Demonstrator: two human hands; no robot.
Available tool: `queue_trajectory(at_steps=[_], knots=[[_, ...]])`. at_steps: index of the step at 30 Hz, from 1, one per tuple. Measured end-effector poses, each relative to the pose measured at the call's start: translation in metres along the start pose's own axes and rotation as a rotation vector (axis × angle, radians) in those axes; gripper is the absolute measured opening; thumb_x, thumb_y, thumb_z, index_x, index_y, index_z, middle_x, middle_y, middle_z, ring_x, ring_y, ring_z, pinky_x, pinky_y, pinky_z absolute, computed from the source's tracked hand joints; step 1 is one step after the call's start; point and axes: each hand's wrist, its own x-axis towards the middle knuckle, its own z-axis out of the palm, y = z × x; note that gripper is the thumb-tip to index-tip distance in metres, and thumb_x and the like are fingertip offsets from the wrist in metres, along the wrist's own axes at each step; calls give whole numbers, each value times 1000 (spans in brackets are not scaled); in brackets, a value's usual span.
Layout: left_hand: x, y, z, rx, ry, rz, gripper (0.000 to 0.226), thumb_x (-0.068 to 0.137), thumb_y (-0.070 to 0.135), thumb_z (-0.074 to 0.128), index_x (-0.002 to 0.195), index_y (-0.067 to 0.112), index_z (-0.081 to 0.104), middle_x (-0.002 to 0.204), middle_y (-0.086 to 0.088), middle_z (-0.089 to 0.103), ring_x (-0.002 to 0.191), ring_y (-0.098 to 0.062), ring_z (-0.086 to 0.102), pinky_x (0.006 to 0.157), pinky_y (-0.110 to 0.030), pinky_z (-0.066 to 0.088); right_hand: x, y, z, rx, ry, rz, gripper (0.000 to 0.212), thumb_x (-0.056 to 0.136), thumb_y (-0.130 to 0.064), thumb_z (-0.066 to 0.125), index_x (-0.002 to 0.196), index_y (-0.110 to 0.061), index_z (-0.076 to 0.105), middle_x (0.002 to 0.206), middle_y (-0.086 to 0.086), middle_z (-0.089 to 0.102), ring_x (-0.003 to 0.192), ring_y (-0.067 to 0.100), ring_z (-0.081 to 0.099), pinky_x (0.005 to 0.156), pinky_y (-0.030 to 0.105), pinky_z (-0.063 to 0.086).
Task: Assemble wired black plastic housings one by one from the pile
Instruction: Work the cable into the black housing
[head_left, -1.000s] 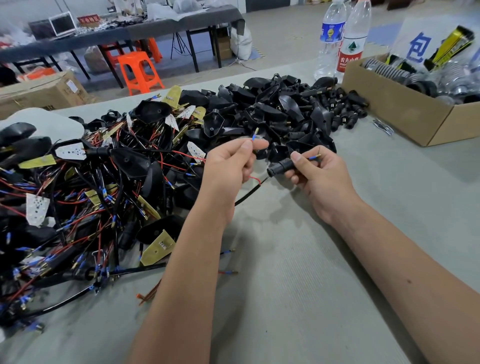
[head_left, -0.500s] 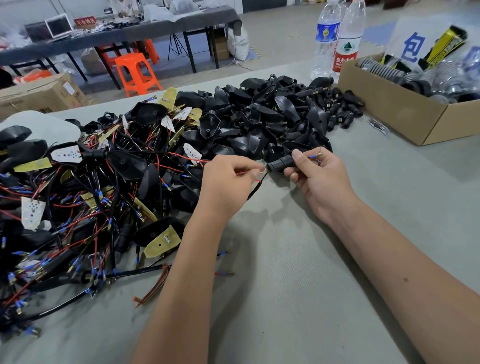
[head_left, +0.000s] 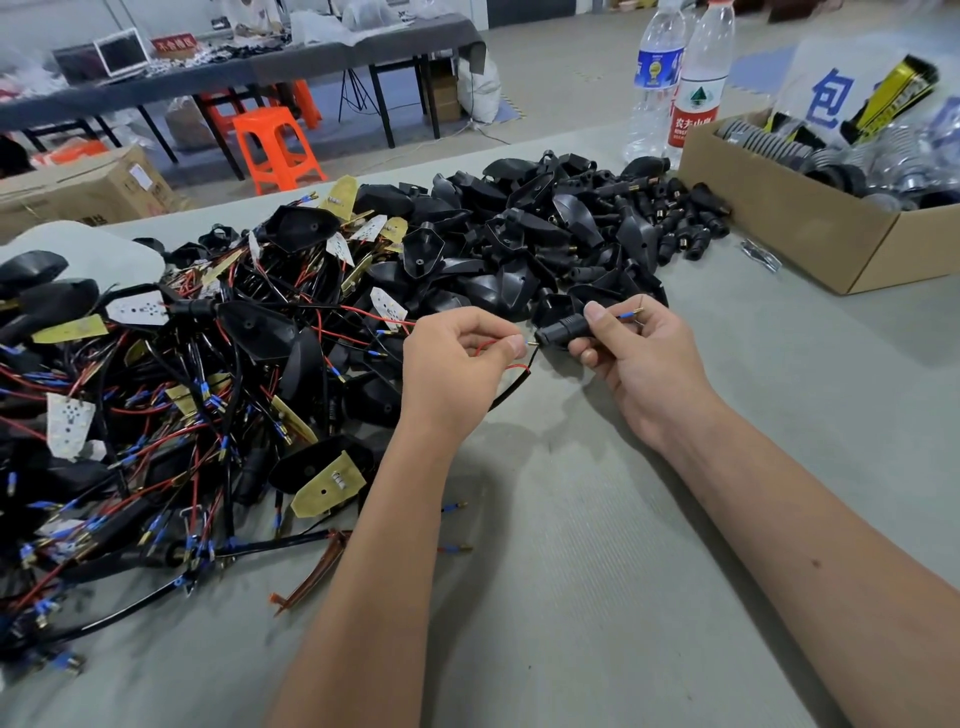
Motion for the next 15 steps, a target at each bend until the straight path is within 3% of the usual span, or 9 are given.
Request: queue_trajectory(at_steps=[4,7,9,11,15], knots=[[1,-6,3,-53,23,-21,16,86,3,75,80,17,77,79,-9,77,85,-31,75,87,-56,60,1,0,0,-6,8,-1,22,98,-7,67,81,-11,55,66,6,71,60,14,67,55,19,51],[2,-9,7,-30,46,-13,19,86,4,74,78,21,76,77,-5,76,83,-28,75,87,-53,60,1,1,0,-9,4,-7,22,98,-7,67,81,-11,55,65,3,70,61,14,69,56,19,51],[3,-11,9,7,65,2,19,86,5,75,77,22,75,72,3,73,72,-18,70,79,-44,60,1,2,-1,-6,3,-14,23,98,-6,67,80,-11,54,64,1,69,62,15,70,56,19,52],[3,-11,12,27,83,2,17,88,8,75,78,22,75,64,12,66,61,-9,55,66,-31,50,2,3,-1,-3,6,-18,24,98,-6,67,80,-12,53,64,1,70,62,15,70,56,19,52],[-1,-6,20,62,134,-9,7,90,16,76,84,16,78,63,12,64,55,1,50,60,-14,40,2,5,-1,-22,13,-41,24,98,-7,68,81,-12,53,63,1,69,62,15,70,56,19,53]])
